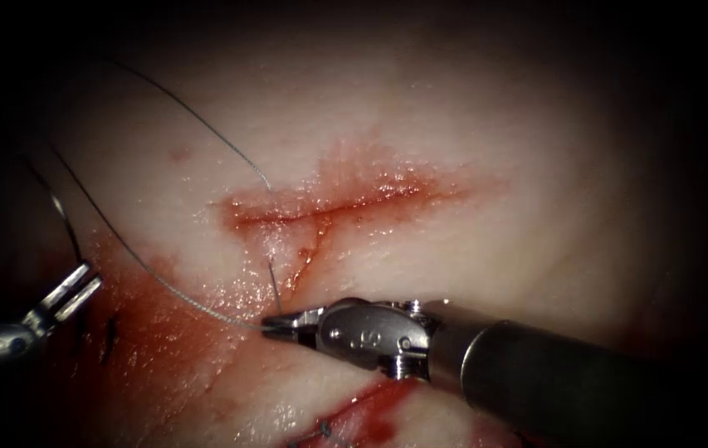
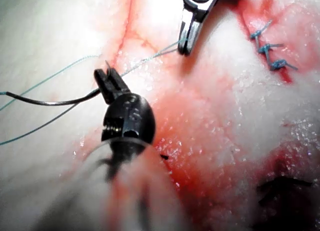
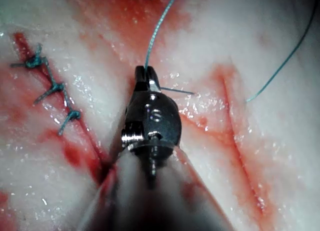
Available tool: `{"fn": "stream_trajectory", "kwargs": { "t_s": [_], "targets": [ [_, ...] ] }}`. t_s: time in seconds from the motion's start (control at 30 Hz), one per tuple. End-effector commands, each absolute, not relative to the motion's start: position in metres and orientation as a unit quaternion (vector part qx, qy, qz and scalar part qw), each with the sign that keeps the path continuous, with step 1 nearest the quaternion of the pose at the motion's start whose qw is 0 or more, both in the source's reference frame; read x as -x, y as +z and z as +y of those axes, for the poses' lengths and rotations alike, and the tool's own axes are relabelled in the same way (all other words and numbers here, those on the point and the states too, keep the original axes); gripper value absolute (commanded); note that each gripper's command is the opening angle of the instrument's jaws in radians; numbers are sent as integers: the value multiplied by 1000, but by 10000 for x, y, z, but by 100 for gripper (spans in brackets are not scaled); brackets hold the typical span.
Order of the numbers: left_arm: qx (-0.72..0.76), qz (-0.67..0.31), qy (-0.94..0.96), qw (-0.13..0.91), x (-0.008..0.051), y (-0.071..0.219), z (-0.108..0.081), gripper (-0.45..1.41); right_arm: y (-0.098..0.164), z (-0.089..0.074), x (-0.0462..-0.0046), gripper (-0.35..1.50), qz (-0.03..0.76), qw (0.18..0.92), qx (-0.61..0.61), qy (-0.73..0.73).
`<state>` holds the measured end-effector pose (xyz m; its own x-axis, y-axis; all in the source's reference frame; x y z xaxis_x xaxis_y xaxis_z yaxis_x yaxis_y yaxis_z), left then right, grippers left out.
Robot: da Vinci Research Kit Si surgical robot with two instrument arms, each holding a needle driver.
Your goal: Wound Closure
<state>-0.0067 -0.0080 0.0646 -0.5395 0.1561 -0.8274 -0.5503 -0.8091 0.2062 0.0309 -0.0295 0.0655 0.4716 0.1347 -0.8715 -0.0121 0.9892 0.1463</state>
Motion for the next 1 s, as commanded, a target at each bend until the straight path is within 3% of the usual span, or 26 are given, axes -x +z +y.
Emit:
{"fn": "stream_trajectory", "kwargs": {
  "t_s": [0.03,0.47,0.5,0.53,0.57,0.63,0.8,1.0],
  "targets": [
    [433,228,847,209,72,652,-76,-45,645,-309,-324,-35,517,852,-68,34],
    [433,226,848,204,75,654,-79,-45,577,-369,-378,-35,536,833,-140,-2],
    [433,226,848,204,75,654,-79,-45,577,-364,-379,-23,539,830,-140,2],
    [434,226,848,204,75,654,-79,-45,577,-355,-379,39,542,830,-132,12],
    [434,225,848,204,75,654,-79,-45,578,-348,-378,66,545,829,-128,19],
    [434,225,848,204,73,654,-78,-45,581,-332,-373,94,547,828,-120,32],
    [411,237,857,200,60,654,-73,-45,593,-281,-352,113,541,837,-76,45],
    [401,240,861,201,47,654,-70,-45,612,-235,-329,111,544,837,-44,36]
  ]
}}
